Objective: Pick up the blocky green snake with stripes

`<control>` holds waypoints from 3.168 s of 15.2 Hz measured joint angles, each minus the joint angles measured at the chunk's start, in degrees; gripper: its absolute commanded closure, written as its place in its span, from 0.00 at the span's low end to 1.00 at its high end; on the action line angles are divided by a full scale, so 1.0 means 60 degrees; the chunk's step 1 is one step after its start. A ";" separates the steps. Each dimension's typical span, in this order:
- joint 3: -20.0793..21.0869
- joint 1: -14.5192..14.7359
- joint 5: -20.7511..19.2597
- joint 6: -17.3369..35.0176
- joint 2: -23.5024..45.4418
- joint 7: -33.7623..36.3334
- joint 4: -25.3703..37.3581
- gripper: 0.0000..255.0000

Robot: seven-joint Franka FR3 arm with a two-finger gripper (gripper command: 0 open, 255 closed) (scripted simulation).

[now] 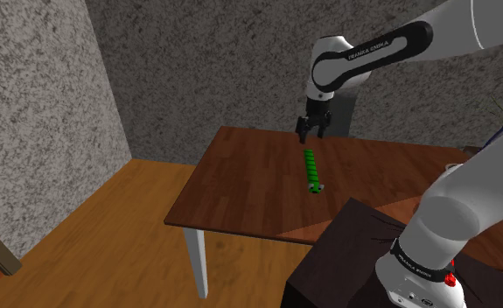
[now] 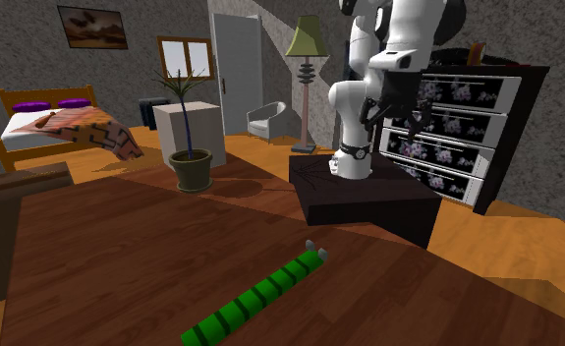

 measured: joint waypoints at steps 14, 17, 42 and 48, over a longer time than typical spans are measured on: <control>-0.0895 -0.0977 0.0221 0.2646 0.4589 0.0699 0.1976 0.00; -0.1047 -0.1208 0.0434 0.3056 0.5642 0.0761 0.2611 0.00; -0.1345 -0.3088 0.1908 0.4043 1.1888 0.1366 0.7794 0.00; -0.1330 -0.3097 0.1915 0.4058 1.1998 0.1370 0.7891 1.00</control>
